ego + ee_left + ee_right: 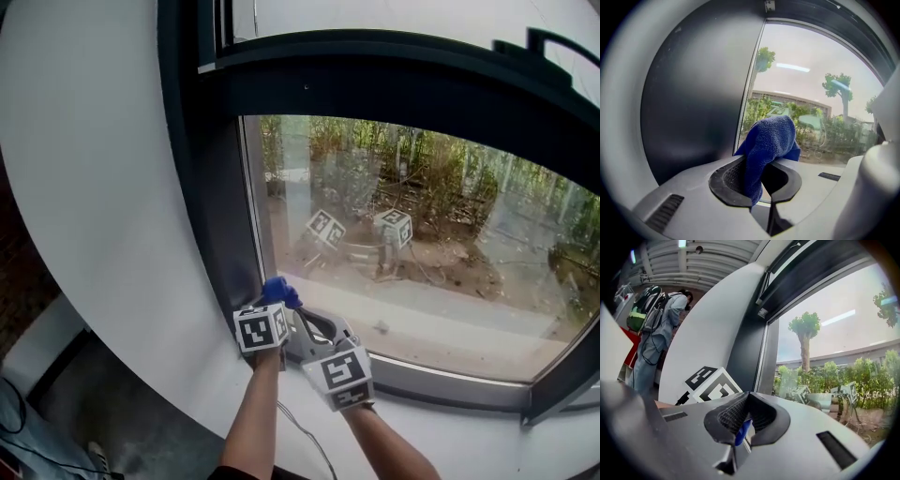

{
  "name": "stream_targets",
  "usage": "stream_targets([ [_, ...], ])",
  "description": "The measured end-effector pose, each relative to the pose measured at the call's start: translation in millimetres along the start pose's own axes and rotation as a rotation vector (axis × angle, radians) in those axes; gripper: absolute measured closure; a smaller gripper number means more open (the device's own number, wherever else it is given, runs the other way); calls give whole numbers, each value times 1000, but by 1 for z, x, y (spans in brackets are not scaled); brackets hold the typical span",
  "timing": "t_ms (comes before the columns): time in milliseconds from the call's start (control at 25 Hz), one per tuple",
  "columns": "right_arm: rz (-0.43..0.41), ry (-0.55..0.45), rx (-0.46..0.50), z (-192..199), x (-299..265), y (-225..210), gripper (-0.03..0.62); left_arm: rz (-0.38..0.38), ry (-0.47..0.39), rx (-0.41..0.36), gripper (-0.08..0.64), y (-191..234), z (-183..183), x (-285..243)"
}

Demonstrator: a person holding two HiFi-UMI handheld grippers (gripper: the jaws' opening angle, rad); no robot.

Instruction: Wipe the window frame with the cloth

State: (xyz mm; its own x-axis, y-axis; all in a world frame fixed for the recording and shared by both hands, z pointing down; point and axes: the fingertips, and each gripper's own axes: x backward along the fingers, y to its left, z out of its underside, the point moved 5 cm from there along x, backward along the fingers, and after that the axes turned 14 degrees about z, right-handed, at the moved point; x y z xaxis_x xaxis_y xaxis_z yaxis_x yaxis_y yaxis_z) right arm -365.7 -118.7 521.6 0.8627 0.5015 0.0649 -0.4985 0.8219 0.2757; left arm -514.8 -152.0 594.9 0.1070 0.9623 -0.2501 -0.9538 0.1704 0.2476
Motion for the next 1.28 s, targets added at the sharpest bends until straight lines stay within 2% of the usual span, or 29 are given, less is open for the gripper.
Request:
stream_targets([
  [240,13,-36,67,6,17,15,586,4,-46,-12,509,-2,4,10],
  [520,16,-88,71,-50,4,-1,586,38,-66,-13,509,-10,-50,8],
  [720,14,-114,54,-66,5,-7,586,51,-96,-6,509,-11,-69,15],
  [920,25,-132,66,-77,6,-12,586,52,-116,-33,509,-16,-86,19],
  [1000,17,-132,52,-79,7,-11,586,56,-131,-42,509,-18,-93,22],
  [1160,-2,-137,-36,-88,7,-15,586,29,-151,-64,509,-23,-113,29],
  [1280,-17,-118,-64,-94,8,-21,586,4,-143,-50,508,-24,-116,29],
])
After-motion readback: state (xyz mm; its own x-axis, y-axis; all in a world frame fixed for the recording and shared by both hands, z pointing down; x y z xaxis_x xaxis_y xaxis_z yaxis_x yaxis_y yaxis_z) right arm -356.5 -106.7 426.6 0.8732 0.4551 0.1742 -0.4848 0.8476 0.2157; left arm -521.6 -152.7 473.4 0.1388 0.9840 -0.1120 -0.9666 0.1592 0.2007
